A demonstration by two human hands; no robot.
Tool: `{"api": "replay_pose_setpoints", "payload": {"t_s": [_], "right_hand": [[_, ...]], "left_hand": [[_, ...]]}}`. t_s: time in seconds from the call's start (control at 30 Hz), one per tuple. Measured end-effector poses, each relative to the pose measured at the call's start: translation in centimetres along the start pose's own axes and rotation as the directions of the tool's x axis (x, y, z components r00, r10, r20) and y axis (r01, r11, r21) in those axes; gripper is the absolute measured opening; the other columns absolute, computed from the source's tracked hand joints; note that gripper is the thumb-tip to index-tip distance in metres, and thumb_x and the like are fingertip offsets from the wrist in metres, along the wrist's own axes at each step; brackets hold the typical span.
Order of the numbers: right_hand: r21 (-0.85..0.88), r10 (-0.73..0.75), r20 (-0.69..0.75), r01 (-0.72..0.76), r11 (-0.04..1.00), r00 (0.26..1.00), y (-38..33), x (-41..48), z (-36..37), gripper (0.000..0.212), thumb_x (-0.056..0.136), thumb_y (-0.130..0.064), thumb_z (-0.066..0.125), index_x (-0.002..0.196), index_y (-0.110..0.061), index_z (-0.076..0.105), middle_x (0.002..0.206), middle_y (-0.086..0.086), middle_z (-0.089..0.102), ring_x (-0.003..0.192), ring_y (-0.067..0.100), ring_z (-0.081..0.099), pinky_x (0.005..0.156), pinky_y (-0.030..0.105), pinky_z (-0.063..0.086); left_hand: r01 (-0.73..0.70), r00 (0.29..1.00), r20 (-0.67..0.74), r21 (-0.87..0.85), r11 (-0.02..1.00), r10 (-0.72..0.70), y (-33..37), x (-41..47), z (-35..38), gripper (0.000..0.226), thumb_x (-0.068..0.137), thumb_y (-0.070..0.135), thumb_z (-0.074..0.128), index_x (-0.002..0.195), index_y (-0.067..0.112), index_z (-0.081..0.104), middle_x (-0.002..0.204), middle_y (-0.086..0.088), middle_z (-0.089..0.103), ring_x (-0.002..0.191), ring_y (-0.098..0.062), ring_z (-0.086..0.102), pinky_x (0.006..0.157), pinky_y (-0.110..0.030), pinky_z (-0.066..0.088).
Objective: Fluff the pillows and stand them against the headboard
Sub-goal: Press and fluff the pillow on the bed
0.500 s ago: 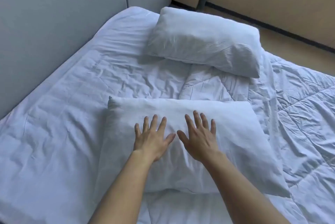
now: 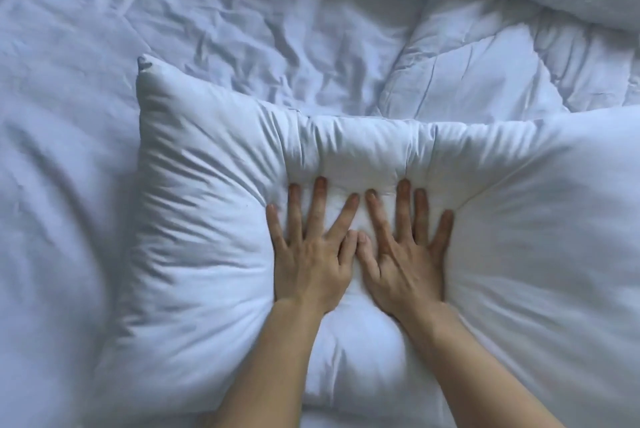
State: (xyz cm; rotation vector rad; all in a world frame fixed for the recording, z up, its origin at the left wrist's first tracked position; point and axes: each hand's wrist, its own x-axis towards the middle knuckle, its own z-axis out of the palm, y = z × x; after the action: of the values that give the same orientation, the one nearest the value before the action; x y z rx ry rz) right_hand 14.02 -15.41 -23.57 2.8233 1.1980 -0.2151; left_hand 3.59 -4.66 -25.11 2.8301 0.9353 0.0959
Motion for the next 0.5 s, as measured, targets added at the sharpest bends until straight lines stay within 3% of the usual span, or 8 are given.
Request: {"api": "replay_pose_setpoints", "payload": {"t_s": [0.2, 0.37, 0.5], "right_hand": [[0.006, 0.014, 0.025, -0.014, 1.000, 1.000, -0.8, -0.7, -2.6, 0.070, 0.097, -0.059, 0.032, 0.161, -0.038, 0.011, 0.170, 0.012, 0.001, 0.155, 0.036, 0.006, 0.119, 0.062, -0.010], [0.124, -0.008, -0.052, 0.015, 0.992, 0.999, -2.4, -1.3, -6.3, 0.063, 0.099, -0.052, 0.039, 0.159, -0.041, 0.022, 0.170, 0.012, 0.001, 0.156, 0.034, -0.001, 0.119, 0.066, -0.004], [0.003, -0.083, 0.033, 0.083, 0.997, 0.996, 1.3, -0.4, -8.2, 0.072, 0.093, -0.076, 0.027, 0.157, -0.052, 0.006, 0.170, 0.002, -0.014, 0.156, 0.023, -0.014, 0.119, 0.063, -0.012]], "left_hand": [[-0.003, 1.000, -0.011, -0.031, 1.000, 0.002, -0.5, -0.7, -2.0, 0.058, 0.103, 0.053, 0.039, 0.158, 0.045, 0.024, 0.171, -0.003, 0.012, 0.157, -0.034, 0.007, 0.120, -0.067, 0.012], [0.029, 0.997, 0.075, -0.029, 0.999, -0.026, -0.5, -1.2, -3.8, 0.059, 0.104, 0.054, 0.026, 0.160, 0.047, 0.008, 0.172, -0.002, 0.004, 0.157, -0.034, 0.002, 0.121, -0.065, 0.005], [0.029, 0.999, 0.038, -0.031, 0.999, -0.028, -1.2, -1.1, -4.1, 0.060, 0.101, 0.054, 0.033, 0.158, 0.049, 0.016, 0.172, 0.001, 0.007, 0.157, -0.034, 0.005, 0.121, -0.066, 0.006]]}}
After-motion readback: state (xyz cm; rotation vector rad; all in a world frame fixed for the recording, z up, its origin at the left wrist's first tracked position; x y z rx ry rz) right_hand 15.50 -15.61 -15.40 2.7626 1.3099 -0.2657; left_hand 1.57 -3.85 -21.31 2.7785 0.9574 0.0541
